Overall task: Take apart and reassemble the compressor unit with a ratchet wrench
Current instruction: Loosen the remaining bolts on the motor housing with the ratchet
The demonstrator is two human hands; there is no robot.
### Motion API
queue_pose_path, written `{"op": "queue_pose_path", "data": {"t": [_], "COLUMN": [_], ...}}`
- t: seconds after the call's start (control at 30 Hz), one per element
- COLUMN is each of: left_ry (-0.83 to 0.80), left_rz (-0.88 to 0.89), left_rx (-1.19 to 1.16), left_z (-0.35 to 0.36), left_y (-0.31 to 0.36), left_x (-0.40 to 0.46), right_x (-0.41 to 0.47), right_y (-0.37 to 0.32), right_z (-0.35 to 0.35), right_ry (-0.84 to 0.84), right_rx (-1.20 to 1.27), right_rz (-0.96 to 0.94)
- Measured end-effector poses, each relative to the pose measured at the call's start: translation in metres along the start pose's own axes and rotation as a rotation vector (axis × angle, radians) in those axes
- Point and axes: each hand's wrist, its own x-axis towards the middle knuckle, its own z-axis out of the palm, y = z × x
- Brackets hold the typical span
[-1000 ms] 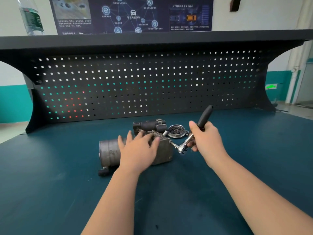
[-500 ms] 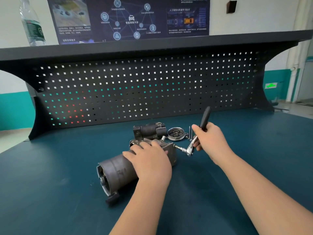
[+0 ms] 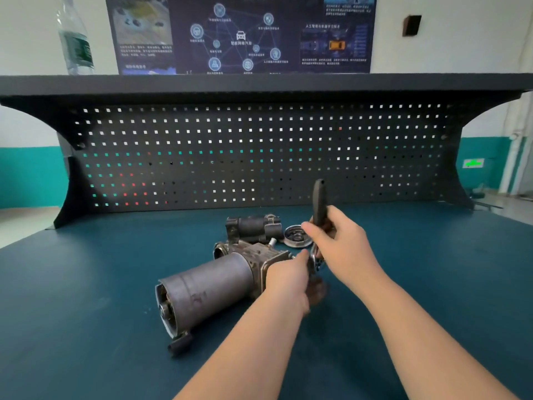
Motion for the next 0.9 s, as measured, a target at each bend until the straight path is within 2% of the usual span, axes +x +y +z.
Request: {"op": "queue_pose_path", "data": {"t": [0.13, 0.2, 0.27, 0.33, 0.4, 0.47, 0.5, 0.53, 0.57, 0.63, 0.7, 0.77, 0.83, 0.9], "left_ry": [-0.119, -0.123, -0.102, -0.101, -0.129, -0.142, -0.144, -0.147, -0.155, -0.188, -0.231, -0.254, -0.241, -0.226], "left_rz": [-0.055, -0.023, 0.009, 0.014, -0.007, -0.027, -0.033, -0.035, -0.036, -0.037, -0.033, -0.038, -0.057, -0.063], "left_rx": [-0.100, -0.119, -0.112, -0.096, -0.108, -0.122, -0.128, -0.133, -0.130, -0.117, -0.115, -0.121, -0.140, -0.162], "left_z": [0.001, -0.003, -0.005, -0.007, -0.008, -0.009, -0.009, -0.009, -0.009, -0.009, -0.009, -0.010, -0.011, -0.010], "left_y": [0.004, 0.000, -0.002, -0.003, -0.003, -0.002, -0.003, -0.003, -0.003, -0.002, -0.001, 0.001, 0.001, 0.001], "left_x": [0.007, 0.011, 0.014, 0.016, 0.017, 0.018, 0.019, 0.019, 0.019, 0.018, 0.017, 0.016, 0.016, 0.015], "right_x": [-0.001, 0.000, 0.004, 0.009, 0.011, 0.007, 0.006, 0.005, 0.006, 0.006, 0.001, -0.005, -0.007, 0.000], "right_y": [-0.002, -0.002, 0.003, 0.012, 0.024, 0.033, 0.033, 0.033, 0.031, 0.018, 0.005, 0.000, 0.000, 0.006], "right_z": [-0.003, -0.003, -0.001, 0.001, 0.002, 0.004, 0.005, 0.006, 0.006, 0.004, 0.004, 0.009, 0.010, 0.007], "right_ry": [-0.050, -0.079, -0.037, 0.086, 0.228, 0.288, 0.307, 0.306, 0.299, 0.238, 0.089, -0.016, 0.002, 0.121], "right_rx": [0.067, 0.098, 0.141, 0.240, 0.475, 0.754, 0.824, 0.823, 0.755, 0.450, 0.077, -0.170, -0.186, -0.009], "right_rz": [-0.016, -0.011, 0.045, 0.221, 0.540, 0.829, 0.884, 0.872, 0.783, 0.423, 0.038, -0.211, -0.208, 0.027]}}
